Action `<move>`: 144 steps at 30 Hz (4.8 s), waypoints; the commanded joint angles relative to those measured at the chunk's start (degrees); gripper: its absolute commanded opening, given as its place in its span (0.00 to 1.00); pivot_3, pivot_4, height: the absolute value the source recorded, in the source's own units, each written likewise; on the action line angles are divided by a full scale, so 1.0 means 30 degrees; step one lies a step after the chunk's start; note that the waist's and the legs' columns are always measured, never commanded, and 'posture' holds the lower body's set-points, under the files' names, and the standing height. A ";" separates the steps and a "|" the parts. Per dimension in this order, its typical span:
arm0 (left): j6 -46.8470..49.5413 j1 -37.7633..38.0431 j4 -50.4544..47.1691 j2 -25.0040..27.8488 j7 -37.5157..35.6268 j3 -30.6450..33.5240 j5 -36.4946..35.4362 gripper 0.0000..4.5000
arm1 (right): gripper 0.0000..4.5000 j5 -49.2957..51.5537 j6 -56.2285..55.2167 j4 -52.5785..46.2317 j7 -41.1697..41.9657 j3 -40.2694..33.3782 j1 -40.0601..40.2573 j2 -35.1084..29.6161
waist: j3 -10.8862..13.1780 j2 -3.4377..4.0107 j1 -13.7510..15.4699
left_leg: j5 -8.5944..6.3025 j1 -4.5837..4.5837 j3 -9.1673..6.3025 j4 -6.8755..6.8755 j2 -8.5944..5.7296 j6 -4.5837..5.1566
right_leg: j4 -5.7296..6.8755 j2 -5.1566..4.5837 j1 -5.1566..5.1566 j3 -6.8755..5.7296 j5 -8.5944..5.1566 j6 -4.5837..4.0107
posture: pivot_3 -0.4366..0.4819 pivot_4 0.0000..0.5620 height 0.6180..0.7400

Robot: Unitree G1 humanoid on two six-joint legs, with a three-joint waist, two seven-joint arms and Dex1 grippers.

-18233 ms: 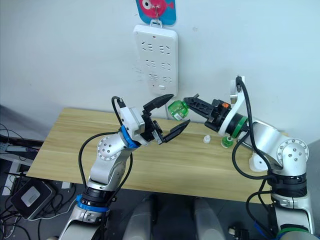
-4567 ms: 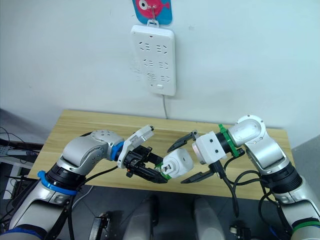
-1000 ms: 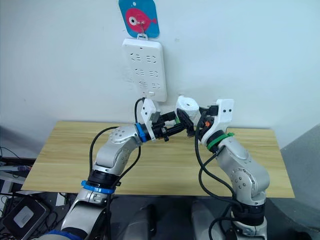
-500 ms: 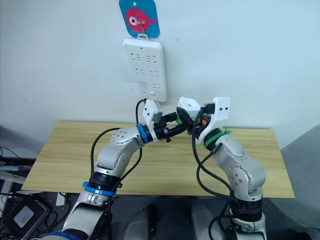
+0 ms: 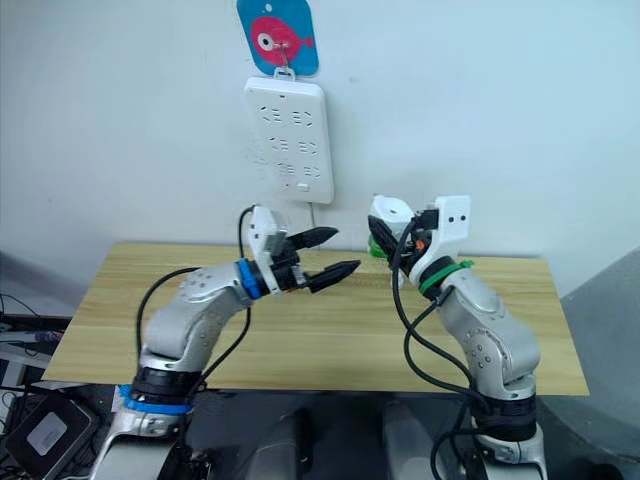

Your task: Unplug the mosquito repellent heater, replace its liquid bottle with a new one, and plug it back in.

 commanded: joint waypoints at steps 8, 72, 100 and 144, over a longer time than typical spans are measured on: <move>-0.2211 -0.3429 0.2926 0.1625 0.1996 0.3180 0.0578 1.00 | 0.67 -0.0367 -0.1310 0.0171 0.0740 0.0124 -0.0321 -0.0467 | -0.0001 -0.0001 0.0560 | -0.0001 -0.0001 0.0010 -0.0007 -0.0007 0.0000 | -0.0024 -0.0001 -0.0001 -0.0001 0.0000 0.0000 | 0.40 0.35 1.00; -0.3216 -0.9278 1.2272 0.0651 -0.7173 0.0818 0.1905 0.29 | 0.67 -0.0706 0.2156 -0.1678 -0.0177 0.1667 -0.3806 -0.1221 | -0.0004 -0.0005 0.0439 | 0.0001 -0.0040 -0.0052 -0.0011 -0.0015 0.0001 | -0.0007 -0.0006 -0.0019 -0.0067 0.0004 -0.0008 | 0.34 0.39 1.00; -0.2860 -0.8858 1.1318 0.0383 -0.7089 0.0659 0.1850 0.29 | 0.67 -0.4694 0.0232 0.3136 0.0426 0.4470 -0.6187 -0.0256 | -0.0004 -0.0004 0.0295 | 0.0005 0.0001 -0.0025 0.0005 0.0013 0.0001 | 0.0038 0.0020 -0.0020 -0.0036 0.0009 -0.0013 | 0.35 0.39 1.00; -0.3408 -0.7628 1.0835 0.2377 -0.6419 0.1475 0.2040 0.92 | 0.86 -0.1713 0.3300 -0.4147 0.3758 0.1663 -0.1460 -0.3078 | -0.0017 -0.0006 0.0527 | -0.0003 -0.0023 -0.0015 -0.0022 -0.0006 0.0005 | -0.0021 -0.0005 -0.0016 -0.0038 -0.0009 -0.0027 | 0.34 0.37 1.00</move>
